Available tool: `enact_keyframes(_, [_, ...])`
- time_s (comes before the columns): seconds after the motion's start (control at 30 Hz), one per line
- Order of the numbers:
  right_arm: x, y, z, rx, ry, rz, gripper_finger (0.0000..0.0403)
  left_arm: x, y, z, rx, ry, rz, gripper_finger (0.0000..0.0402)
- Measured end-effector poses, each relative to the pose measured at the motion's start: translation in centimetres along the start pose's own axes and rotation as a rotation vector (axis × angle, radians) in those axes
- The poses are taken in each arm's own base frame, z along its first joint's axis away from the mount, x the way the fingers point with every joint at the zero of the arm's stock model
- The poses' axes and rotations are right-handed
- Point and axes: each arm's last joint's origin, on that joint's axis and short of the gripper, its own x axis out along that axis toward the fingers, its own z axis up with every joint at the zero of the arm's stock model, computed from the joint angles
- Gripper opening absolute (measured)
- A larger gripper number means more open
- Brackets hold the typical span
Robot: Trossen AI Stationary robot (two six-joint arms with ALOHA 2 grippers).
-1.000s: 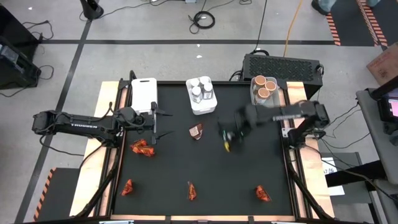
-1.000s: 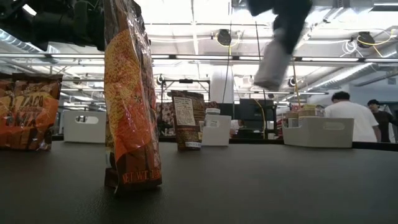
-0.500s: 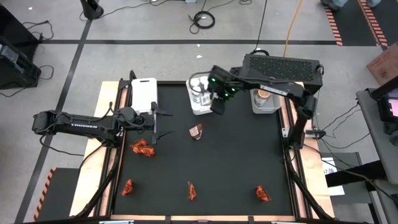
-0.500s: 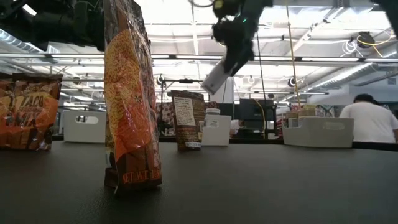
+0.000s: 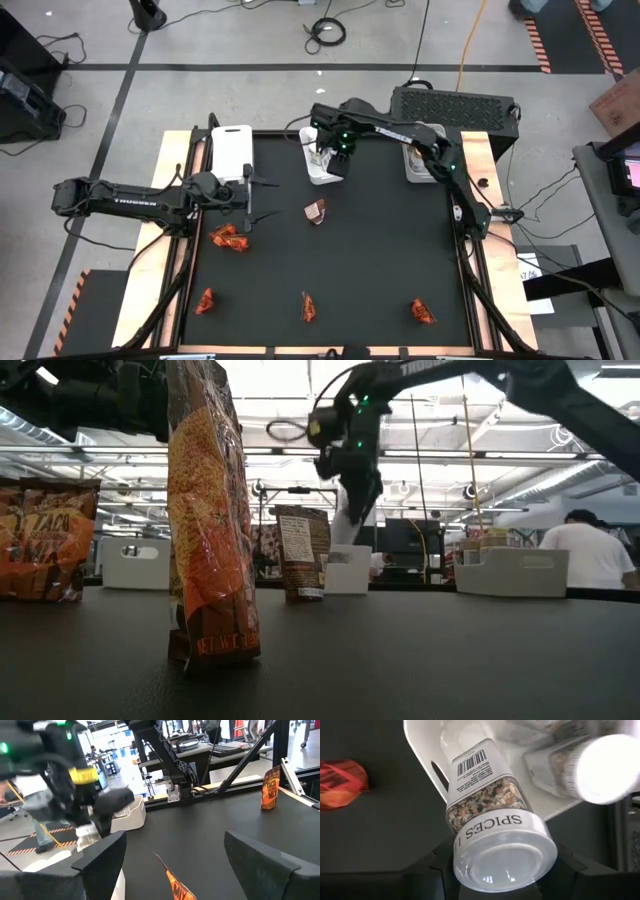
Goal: Sort spices by type
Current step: Put the white seasoning bottle into the right white bin
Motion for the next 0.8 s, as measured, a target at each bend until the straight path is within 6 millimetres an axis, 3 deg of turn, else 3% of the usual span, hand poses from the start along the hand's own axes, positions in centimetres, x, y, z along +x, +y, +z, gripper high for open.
enact_keyframes(0.3, [3.1, -1.7, 0.3, 0.031, 0.091, -0.01, 0.0195, 0.0, 0.0, 0.0, 0.035, -0.002, -0.004, 0.0338])
enact_keyframes(0.8, [3.4, -2.0, 0.2, -0.022, 0.12, -0.066, 0.0208, 0.3, 0.3, 1.1, 0.053, -0.002, -0.014, 0.0338])
